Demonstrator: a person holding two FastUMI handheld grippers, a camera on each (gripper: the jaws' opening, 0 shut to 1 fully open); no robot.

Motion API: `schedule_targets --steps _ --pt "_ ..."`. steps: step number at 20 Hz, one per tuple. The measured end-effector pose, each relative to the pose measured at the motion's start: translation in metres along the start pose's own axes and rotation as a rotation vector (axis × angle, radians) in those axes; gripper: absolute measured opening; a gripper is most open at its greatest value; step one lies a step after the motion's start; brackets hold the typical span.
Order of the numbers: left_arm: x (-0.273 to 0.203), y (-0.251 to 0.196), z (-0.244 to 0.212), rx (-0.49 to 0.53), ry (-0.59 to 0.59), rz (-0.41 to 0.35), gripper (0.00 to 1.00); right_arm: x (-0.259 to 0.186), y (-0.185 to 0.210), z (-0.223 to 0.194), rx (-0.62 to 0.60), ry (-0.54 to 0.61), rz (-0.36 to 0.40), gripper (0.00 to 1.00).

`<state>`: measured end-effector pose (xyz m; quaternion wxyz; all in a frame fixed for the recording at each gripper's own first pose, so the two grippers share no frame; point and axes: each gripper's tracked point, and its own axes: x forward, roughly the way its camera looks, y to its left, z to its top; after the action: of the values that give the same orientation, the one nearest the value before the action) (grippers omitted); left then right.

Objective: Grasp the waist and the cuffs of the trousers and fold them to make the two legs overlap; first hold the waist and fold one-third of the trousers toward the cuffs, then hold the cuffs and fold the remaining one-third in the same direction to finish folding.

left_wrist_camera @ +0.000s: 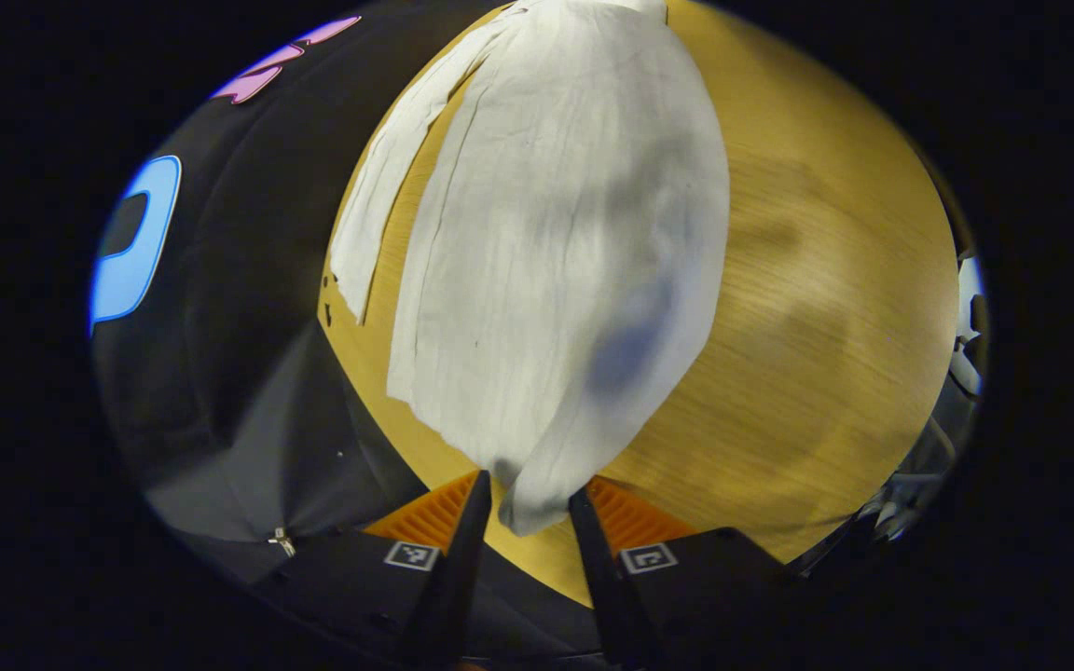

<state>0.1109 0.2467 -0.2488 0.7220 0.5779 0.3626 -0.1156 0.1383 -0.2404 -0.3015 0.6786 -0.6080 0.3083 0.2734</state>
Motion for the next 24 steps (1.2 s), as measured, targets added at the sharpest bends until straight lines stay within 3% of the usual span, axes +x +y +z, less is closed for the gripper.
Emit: schedule_targets --steps 1,3,6,10,11,18,24 --pt "0.002 0.001 0.002 -0.01 -0.001 0.0 0.46 0.0 0.0 0.0 -0.002 -0.001 0.0 0.05" --pt "0.004 -0.001 0.004 -0.044 0.004 -0.018 0.47 0.0 0.0 0.0 -0.017 -0.004 -0.006 0.06" --pt "0.004 -0.007 -0.001 -0.053 0.034 -0.041 0.14 0.0 0.0 0.0 -0.035 0.001 -0.015 0.06" --pt "0.006 -0.003 0.0 -0.079 0.047 -0.019 0.0 0.0 -0.001 -0.001 -0.039 0.005 -0.016 0.06" --pt "0.006 -0.001 0.002 -0.097 0.045 -0.012 0.06 0.0 -0.001 -0.001 -0.038 0.008 -0.017 0.06" --pt "-0.014 0.044 0.024 -0.154 -0.018 0.152 0.06 -0.023 -0.043 -0.006 0.076 0.008 -0.14 0.05" --pt "-0.016 0.147 0.046 -0.147 -0.08 0.281 0.06 -0.029 -0.114 0.011 0.063 -0.023 -0.267 0.05"
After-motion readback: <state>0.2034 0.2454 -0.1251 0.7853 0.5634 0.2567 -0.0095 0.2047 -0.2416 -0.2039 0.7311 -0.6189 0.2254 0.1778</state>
